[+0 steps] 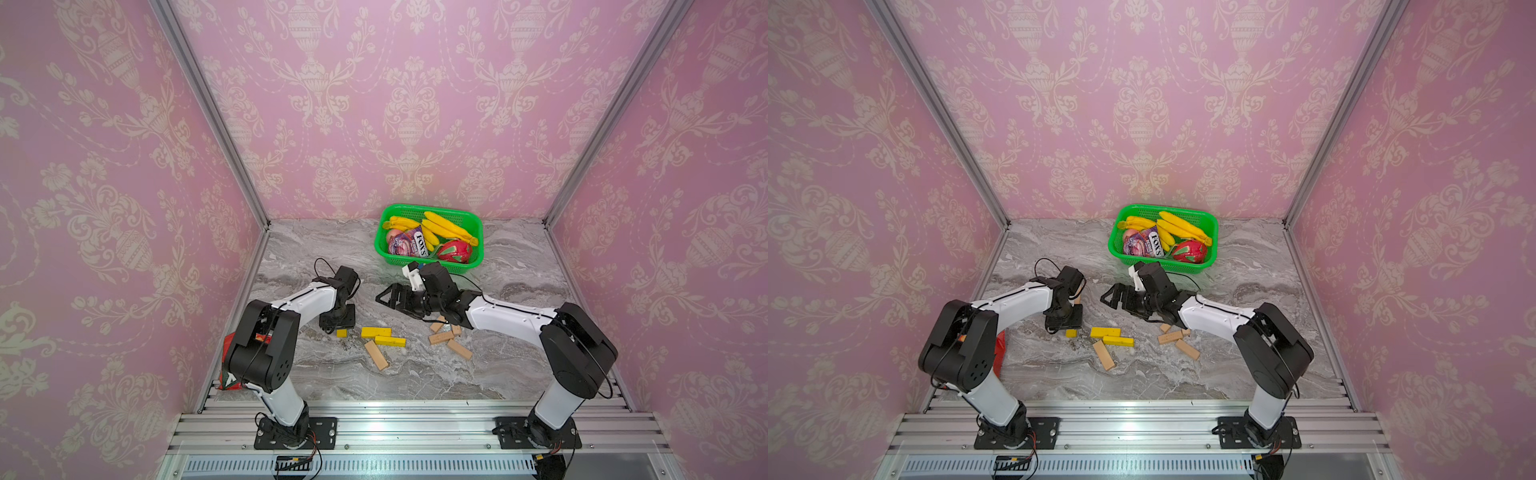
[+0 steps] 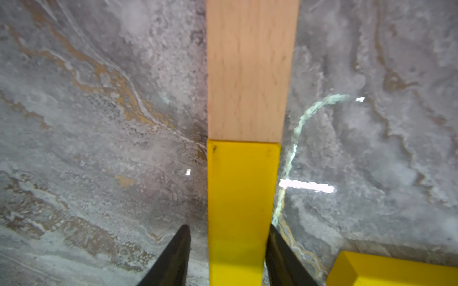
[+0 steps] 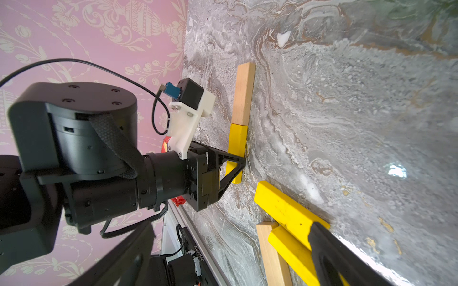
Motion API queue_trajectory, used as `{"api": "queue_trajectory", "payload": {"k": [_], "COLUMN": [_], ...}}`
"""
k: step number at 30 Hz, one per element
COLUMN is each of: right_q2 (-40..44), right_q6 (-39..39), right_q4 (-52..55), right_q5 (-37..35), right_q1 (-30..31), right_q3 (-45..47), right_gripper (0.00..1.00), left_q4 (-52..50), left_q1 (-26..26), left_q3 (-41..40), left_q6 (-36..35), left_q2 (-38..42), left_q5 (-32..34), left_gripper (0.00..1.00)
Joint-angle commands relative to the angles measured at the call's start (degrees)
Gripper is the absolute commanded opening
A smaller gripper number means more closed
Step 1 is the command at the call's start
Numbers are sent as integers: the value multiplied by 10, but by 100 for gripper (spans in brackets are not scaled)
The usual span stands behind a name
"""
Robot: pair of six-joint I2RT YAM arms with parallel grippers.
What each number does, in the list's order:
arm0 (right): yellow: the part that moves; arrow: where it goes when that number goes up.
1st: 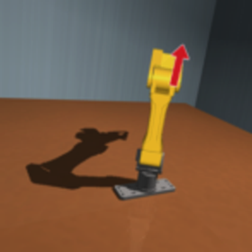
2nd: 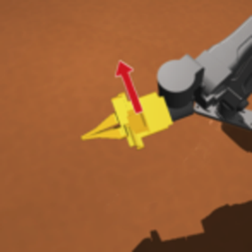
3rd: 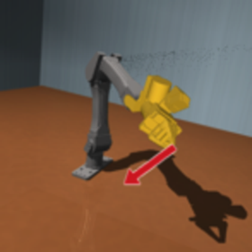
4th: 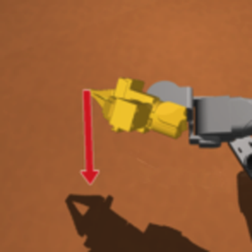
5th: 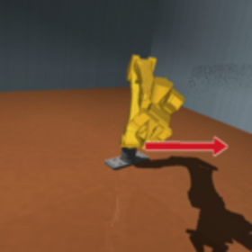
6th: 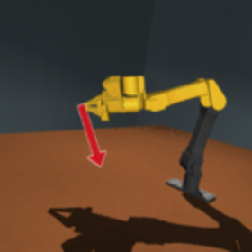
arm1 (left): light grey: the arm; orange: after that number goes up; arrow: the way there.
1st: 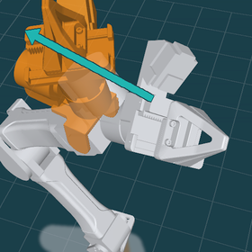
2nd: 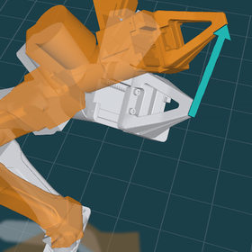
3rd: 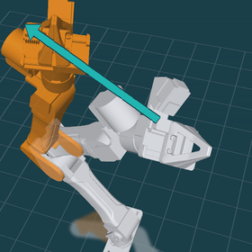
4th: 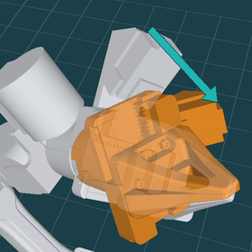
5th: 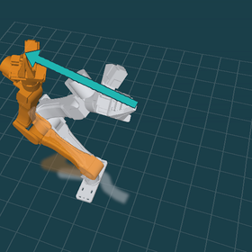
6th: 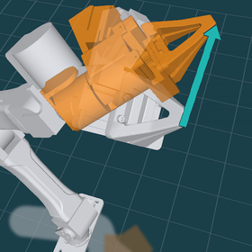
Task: Assemble the letter k with building blocks
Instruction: Assemble the building block at the center of the board.
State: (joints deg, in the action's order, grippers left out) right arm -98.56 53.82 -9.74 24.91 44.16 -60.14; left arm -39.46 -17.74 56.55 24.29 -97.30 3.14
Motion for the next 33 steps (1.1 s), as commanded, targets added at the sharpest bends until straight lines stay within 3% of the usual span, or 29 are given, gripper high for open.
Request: {"api": "queue_trajectory", "payload": {"k": [1, 33], "right_q2": [-3, 13], "right_q6": [6, 11], "right_q4": [-5, -27], "right_q5": [6, 2], "right_q1": [-3, 2], "right_q3": [9, 42], "right_gripper": [100, 100], "left_q4": [-19, -42], "left_q1": [4, 2], "left_q3": [-9, 10], "left_q6": [-8, -17], "left_q2": [-28, 46], "left_q5": [11, -27], "left_gripper": [51, 55]}}
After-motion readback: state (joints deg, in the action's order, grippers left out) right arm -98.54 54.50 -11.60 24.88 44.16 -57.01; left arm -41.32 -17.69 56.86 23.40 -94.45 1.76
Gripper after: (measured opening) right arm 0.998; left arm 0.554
